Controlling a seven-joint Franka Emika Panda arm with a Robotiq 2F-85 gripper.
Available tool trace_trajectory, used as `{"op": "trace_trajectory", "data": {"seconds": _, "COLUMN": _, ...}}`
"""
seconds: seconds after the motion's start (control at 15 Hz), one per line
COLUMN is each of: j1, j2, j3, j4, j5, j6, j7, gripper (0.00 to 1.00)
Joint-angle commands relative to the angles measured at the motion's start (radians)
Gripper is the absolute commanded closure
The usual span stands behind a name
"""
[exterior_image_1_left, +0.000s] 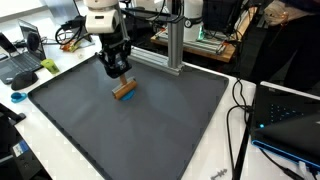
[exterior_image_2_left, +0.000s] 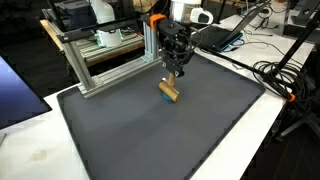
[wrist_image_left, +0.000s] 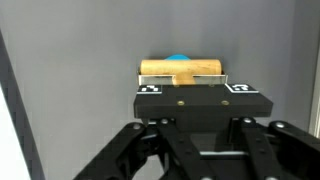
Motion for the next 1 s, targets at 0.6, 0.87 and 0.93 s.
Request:
{"op": "trace_trajectory", "data": {"seconds": 0.6, "j1": -0.005, "j2": 0.057, "j3": 0.030, "j4": 0.016, "j5": 0.046, "j6": 0.021, "j7": -0.026, "gripper": 0.78}}
{"op": "trace_trajectory", "data": {"seconds": 0.87, "j1": -0.006, "j2": 0.057, "j3": 0.036, "j4": 0.016, "j5": 0.052, "j6": 0.022, "j7": -0.032, "gripper": 0.78}}
{"op": "trace_trajectory", "data": {"seconds": 0.93, "j1": -0.005, "j2": 0.057, "j3": 0.036, "j4": 0.016, "j5": 0.052, "j6": 0.022, "j7": -0.033, "gripper": 0.78}}
